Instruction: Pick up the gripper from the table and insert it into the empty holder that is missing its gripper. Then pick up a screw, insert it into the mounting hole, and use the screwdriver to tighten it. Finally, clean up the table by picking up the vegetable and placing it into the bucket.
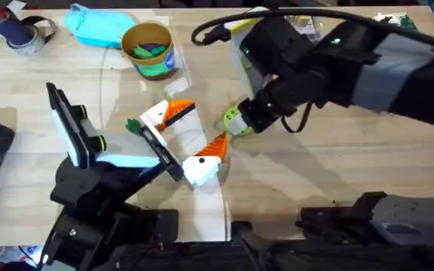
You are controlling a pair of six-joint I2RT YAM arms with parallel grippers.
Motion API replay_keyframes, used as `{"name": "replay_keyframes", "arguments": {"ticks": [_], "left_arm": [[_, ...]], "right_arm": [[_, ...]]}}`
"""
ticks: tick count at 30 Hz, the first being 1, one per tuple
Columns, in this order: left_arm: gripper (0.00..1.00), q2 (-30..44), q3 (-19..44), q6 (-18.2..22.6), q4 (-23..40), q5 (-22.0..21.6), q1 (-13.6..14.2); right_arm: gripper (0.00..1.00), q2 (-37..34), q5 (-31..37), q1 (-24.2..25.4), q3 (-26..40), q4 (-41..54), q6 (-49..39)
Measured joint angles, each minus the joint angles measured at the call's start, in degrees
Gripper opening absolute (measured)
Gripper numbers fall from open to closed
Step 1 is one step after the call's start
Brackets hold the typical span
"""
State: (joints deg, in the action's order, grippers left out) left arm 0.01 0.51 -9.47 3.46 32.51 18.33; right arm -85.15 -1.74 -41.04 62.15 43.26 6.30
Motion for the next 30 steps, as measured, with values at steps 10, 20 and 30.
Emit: {"name": "replay_keyframes", "arguments": {"ticks": [10,20,30], "left_arm": [[0.991,0.0,0.0,0.0,0.0,0.0,0.0],[0.991,0.0,0.0,0.0,0.0,0.0,0.0],[0.991,0.0,0.0,0.0,0.0,0.0,0.0]], "right_arm": [[0.499,-3.3,0.2,-1.1,0.0,1.0,-0.4],[0.499,-8.2,0.5,-1.8,-0.1,-1.1,-1.7],[0.011,-9.4,1.1,-1.8,-0.1,-1.3,-2.2]]}}
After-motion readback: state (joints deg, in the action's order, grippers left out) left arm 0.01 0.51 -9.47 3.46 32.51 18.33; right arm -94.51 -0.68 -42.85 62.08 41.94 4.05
